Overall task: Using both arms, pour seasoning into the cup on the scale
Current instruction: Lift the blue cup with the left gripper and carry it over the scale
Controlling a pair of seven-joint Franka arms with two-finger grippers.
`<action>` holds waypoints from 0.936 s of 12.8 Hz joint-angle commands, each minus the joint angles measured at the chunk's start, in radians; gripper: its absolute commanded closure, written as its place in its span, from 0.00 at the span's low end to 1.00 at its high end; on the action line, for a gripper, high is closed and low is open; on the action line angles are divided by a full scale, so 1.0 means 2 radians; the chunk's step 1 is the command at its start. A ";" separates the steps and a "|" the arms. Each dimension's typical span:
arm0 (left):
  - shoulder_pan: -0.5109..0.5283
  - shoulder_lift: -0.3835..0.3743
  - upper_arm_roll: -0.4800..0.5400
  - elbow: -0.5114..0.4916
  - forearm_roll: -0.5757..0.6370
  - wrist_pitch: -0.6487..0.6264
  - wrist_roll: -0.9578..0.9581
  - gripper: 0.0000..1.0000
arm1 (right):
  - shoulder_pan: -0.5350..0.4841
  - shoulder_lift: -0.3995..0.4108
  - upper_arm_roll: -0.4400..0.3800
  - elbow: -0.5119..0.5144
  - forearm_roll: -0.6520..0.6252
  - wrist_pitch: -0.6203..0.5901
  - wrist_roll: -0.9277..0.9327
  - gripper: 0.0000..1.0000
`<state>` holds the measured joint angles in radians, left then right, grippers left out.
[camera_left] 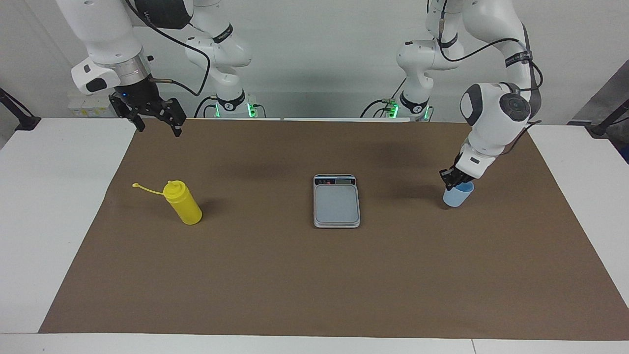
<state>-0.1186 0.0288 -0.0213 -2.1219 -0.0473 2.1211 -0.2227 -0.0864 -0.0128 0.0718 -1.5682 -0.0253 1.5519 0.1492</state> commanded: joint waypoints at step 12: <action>-0.188 0.071 0.005 0.193 -0.035 -0.129 -0.346 1.00 | -0.006 -0.007 0.003 -0.007 0.007 0.000 0.005 0.00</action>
<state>-0.4699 0.1258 -0.0262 -1.8063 -0.0919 1.8992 -0.8601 -0.0864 -0.0128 0.0718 -1.5683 -0.0253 1.5519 0.1492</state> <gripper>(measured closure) 0.965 0.000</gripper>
